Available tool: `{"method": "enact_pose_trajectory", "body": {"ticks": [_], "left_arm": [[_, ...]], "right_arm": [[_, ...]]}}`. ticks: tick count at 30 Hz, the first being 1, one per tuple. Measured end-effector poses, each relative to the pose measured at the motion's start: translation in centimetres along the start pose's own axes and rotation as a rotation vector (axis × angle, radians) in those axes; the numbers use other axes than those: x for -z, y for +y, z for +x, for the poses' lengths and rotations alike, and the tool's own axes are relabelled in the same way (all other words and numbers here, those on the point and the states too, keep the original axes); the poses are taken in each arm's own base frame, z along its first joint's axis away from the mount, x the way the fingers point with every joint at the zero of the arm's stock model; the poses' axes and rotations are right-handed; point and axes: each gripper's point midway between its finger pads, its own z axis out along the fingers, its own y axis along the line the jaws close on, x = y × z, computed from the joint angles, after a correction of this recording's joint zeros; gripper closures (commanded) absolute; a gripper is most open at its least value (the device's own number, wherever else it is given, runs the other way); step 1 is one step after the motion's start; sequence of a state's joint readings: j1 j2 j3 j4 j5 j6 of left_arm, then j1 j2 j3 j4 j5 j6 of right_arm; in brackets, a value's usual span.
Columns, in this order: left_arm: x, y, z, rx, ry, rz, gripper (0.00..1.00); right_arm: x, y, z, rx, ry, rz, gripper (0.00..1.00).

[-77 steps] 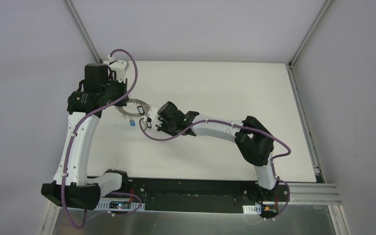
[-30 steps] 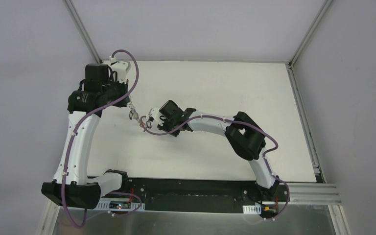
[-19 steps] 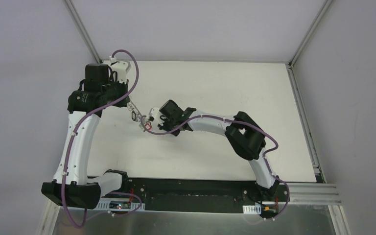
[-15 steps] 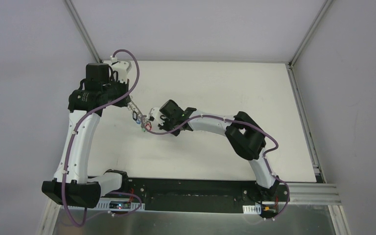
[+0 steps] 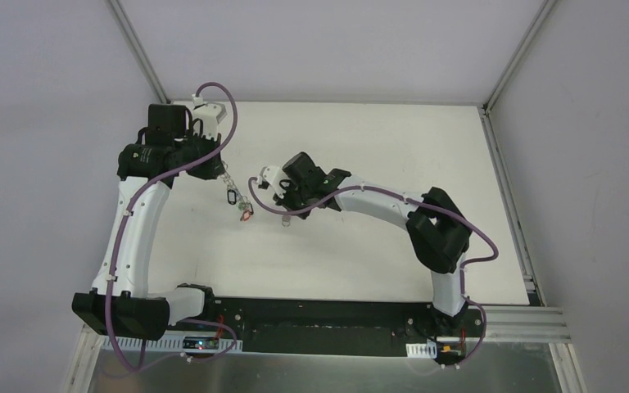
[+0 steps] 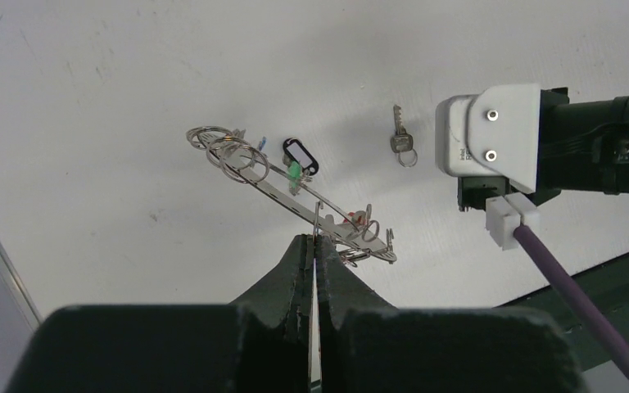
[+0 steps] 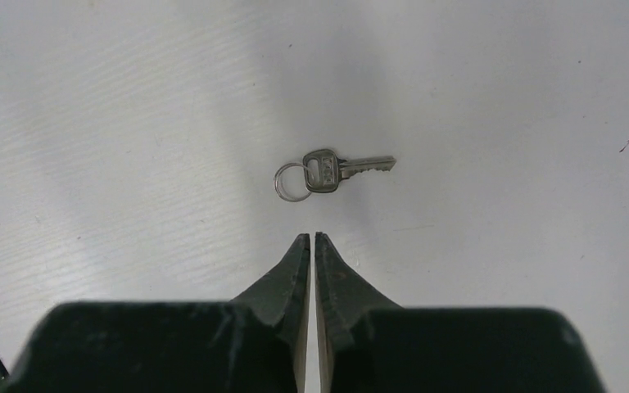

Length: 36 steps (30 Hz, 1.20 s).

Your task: Put the keys on the keyring

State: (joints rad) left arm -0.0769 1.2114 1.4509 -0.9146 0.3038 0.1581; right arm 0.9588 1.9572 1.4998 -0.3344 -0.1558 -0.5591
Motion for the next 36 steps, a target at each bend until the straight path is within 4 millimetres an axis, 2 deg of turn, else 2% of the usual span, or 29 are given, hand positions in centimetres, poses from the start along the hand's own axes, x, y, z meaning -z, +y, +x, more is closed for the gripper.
{"method": "enact_pose_trajectory", "body": {"ticks": [6,11,14,19,23,30,36], "left_arm": [[0.0,-0.5,0.2,-0.003,0.007,0.026,1.00],[0.0,-0.5,0.2,-0.008,0.007,0.029,1.00],[0.0,-0.5,0.2,-0.012,0.009,0.028,1.00],[0.1,-0.4,0.4,-0.019,0.013,0.027,1.00],[0.1,-0.3,0.4,-0.031,0.014,0.022,1.00],[0.1,-0.1,0.4,-0.038,0.016,0.013,1.00],[0.1,-0.1,0.4,-0.039,0.016,0.012,1.00]], "right_arm": [[0.0,0.3,1.5,-0.022,0.023,-0.047,0.71],[-0.6,1.6,1.6,-0.005,0.039,-0.071,0.55],[-1.8,2.5,1.4,0.011,0.051,-0.084,0.50],[-3.7,3.2,1.6,0.034,0.084,-0.074,0.49],[-4.8,2.9,2.0,0.043,0.111,-0.046,0.49],[-5.1,1.8,2.0,0.051,0.123,0.009,0.51],[-5.3,1.4,2.1,0.056,0.129,0.027,0.62]]}}
